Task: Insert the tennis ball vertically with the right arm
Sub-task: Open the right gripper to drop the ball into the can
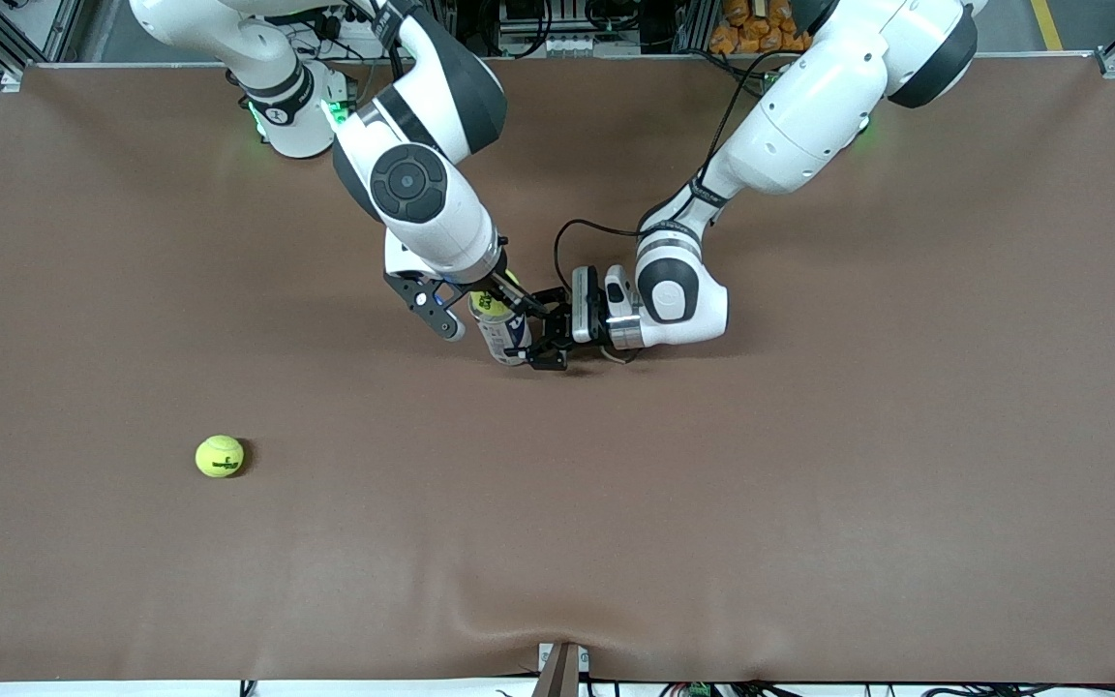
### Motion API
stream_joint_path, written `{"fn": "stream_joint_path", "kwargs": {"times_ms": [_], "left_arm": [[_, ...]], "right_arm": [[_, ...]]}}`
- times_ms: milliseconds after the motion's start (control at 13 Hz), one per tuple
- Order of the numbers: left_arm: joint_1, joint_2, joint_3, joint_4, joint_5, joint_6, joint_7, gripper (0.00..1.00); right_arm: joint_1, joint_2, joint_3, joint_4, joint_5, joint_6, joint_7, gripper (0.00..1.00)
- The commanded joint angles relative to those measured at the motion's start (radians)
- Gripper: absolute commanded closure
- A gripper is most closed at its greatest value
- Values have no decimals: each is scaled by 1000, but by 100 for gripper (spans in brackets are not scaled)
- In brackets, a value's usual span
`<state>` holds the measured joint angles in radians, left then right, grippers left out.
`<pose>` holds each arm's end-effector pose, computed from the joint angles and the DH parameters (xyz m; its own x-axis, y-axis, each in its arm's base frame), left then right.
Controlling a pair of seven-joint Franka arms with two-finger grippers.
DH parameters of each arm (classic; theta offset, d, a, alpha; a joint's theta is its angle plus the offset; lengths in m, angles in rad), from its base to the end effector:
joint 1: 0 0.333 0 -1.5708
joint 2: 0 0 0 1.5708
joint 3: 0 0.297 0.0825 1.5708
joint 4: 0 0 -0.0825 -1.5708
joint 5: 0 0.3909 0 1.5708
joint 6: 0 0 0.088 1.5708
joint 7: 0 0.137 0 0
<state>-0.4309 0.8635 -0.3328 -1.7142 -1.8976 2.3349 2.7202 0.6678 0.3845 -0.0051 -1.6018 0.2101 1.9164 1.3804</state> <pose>0.4641 -0.4808 0.0853 -0.0452 -0.2605 0.9644 -0.9989 0.0205 -0.0413 0.5058 0.4213 0.3542 0.6828 -0.7027 -0.2000 -0.7110 -0.7021 0.0394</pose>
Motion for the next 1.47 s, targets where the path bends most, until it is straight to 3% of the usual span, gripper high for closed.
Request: {"fn": "stream_joint_path", "kwargs": {"times_ms": [0,77,154,772,1158,1389], "left_arm": [[0,23,-2,7,-31,6,67,30],[0,23,-2,7,-31,7,67,30],[0,23,-2,7,-31,6,67,30],[0,23,-2,5,-31,6,67,30],[0,25,-2,5,-31,6,67,27],[-2,25,-2,4,-31,6,69,30]], "right_arm": [[3,20,-7,25,12,-16,12,38],[4,27,-7,25,12,-14,12,3],[10,30,-7,25,12,-13,17,0],[-23,11,-15,28,-4,-22,3,0],[-273,5,-15,33,-20,-54,-337,0],[-425,83,-15,109,-138,-50,-553,0]]}}
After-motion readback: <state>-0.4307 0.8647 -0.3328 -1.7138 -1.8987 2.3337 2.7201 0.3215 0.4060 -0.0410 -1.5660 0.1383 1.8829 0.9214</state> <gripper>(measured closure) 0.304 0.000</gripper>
